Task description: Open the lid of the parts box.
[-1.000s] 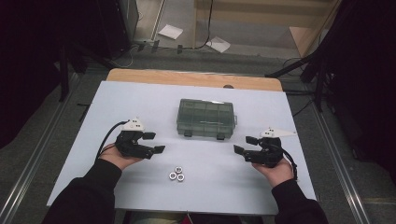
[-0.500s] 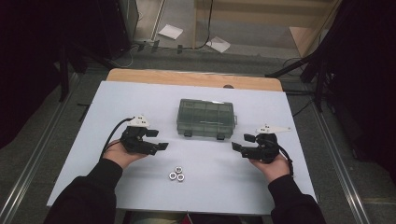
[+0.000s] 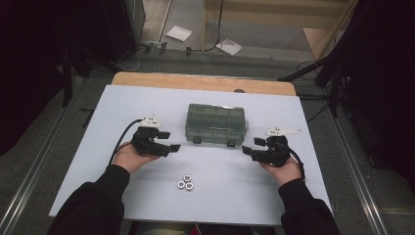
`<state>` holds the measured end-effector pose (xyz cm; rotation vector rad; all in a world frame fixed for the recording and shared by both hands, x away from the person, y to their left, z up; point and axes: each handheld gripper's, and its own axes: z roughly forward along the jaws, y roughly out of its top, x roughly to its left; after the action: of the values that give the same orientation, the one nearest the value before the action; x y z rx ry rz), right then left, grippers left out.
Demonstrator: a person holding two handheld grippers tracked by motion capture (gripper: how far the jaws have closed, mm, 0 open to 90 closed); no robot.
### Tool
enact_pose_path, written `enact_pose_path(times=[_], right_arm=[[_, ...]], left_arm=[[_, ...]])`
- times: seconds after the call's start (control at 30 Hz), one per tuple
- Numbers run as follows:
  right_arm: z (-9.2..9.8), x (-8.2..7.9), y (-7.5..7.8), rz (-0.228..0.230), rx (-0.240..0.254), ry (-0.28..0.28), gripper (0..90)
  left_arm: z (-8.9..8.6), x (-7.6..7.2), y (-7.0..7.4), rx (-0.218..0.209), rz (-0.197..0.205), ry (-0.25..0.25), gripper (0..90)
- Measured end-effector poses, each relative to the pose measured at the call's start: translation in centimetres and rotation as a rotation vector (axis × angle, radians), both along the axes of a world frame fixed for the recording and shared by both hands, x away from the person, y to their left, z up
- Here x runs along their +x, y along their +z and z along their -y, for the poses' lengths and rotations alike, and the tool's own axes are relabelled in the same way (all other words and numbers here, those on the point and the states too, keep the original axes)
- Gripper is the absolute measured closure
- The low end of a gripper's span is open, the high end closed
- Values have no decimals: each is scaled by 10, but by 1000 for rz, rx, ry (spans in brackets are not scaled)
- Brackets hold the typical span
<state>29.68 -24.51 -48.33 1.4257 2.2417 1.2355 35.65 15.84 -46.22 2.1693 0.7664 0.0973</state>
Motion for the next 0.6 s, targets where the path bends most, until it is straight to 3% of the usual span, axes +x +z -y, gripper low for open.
enact_pose_path(times=[0.2, 0.37, 0.6], right_arm=[[0, 6, -2, -2, -8, -3, 349], [0, 10, -3, -7, -5, -3, 382], [-1, 18, -2, -25, -11, 4, 572]], left_arm=[[9, 4, -4, 40, 12, -18, 299], [15, 12, -7, 42, 20, -25, 299], [25, 21, -11, 39, 7, -34, 299]])
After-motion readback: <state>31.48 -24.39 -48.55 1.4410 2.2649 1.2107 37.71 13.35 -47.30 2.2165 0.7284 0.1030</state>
